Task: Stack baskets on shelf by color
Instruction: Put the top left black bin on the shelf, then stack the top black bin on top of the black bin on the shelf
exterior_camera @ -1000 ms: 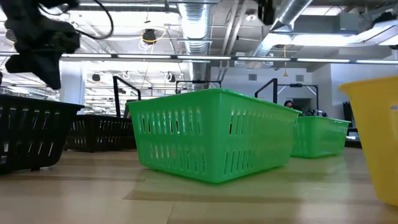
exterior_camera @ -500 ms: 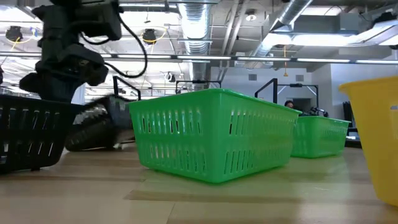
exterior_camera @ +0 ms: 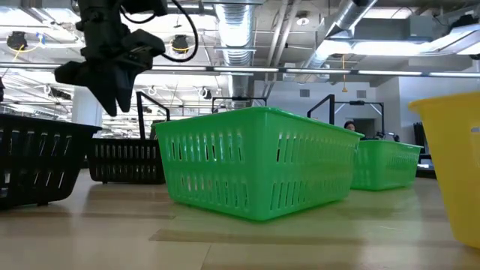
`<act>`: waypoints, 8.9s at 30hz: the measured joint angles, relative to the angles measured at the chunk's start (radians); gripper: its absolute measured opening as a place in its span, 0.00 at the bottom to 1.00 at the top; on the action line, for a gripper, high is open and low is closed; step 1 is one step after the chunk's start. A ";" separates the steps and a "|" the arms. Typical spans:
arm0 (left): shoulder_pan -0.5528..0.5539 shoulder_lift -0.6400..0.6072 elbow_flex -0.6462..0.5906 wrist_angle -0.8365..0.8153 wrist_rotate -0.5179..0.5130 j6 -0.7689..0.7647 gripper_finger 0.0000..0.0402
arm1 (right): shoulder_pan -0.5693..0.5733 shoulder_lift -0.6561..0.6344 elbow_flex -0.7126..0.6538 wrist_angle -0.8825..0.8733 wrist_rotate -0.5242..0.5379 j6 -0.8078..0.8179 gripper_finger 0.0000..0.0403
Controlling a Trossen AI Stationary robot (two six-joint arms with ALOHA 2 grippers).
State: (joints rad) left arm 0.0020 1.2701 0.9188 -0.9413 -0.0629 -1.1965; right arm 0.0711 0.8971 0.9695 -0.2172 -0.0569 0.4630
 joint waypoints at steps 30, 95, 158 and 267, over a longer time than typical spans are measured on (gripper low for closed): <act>-0.081 0.296 -0.002 0.117 0.047 -0.289 0.27 | 0.001 -0.185 0.000 -0.150 -0.033 -0.057 0.45; 0.427 0.331 0.387 0.197 -0.046 0.359 0.00 | -0.003 -0.183 0.000 -0.264 0.481 -0.052 0.00; 0.489 0.492 0.386 0.181 0.042 0.207 0.00 | -0.001 -0.184 0.000 -0.337 0.475 -0.044 0.00; -0.061 0.804 1.236 -0.626 -0.195 0.186 0.16 | -0.032 -0.526 0.000 -0.677 0.375 -0.002 0.01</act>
State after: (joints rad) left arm -0.0594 2.0743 2.1550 -1.5676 -0.2576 -1.0104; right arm 0.0387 0.3710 0.9695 -0.8940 0.3180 0.4605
